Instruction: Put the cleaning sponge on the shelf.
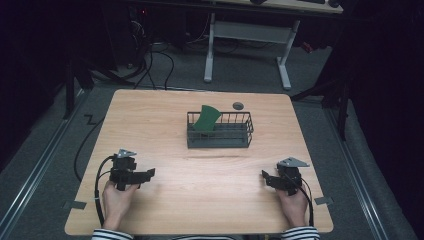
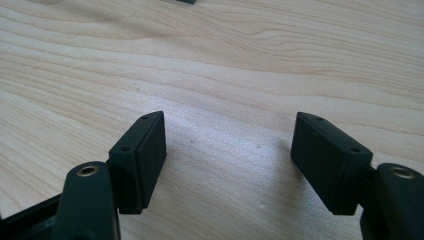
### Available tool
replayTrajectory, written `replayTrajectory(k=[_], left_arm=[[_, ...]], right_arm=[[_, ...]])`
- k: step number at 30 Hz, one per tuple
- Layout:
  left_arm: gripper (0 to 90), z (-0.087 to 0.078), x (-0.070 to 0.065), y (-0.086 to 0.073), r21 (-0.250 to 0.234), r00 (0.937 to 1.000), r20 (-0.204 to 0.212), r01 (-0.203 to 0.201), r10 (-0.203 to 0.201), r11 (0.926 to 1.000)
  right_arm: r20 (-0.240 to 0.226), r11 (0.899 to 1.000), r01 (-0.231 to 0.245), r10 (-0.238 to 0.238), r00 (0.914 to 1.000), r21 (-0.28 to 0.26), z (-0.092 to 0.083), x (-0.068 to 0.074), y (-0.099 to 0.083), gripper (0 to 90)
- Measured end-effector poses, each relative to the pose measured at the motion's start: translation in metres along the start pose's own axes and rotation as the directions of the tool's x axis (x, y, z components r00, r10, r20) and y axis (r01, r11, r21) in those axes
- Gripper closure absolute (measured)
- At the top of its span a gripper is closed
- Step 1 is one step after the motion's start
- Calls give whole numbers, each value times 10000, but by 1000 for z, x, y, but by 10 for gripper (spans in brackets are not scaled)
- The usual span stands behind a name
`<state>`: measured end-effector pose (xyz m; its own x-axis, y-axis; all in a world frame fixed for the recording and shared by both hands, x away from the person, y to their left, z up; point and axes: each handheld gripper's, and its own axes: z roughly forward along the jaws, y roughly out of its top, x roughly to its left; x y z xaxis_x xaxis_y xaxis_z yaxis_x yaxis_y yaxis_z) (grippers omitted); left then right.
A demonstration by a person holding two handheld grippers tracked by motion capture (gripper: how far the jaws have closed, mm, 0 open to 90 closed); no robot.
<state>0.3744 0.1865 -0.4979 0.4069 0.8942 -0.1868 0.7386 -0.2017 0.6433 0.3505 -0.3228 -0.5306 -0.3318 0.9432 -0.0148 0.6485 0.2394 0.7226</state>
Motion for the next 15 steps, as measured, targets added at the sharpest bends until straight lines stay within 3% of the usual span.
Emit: replayTrajectory(k=[4, 8, 11, 15], left_arm=[[223, 7, -1, -3, -6, 9995, -280, -176, 175, 9998], [231, 12, -3, -7, -332, 9986, -493, -186, 169, 9993], [236, 17, -8, -9, -439, 9955, -856, -452, 414, 9980], [238, 22, -10, -10, -461, 9939, -972, -573, 526, 9973]], right_arm=[[0, 10000, -4, 4, 10000, -1, 0, 0, 0, 304], [-1, 10000, -2, 2, 10000, 1, 0, 0, 0, 304], [-1, 10000, -1, 1, 10000, 2, 0, 0, 0, 304], [-1, 10000, 0, 0, 10000, 1, 0, 0, 0, 304]])
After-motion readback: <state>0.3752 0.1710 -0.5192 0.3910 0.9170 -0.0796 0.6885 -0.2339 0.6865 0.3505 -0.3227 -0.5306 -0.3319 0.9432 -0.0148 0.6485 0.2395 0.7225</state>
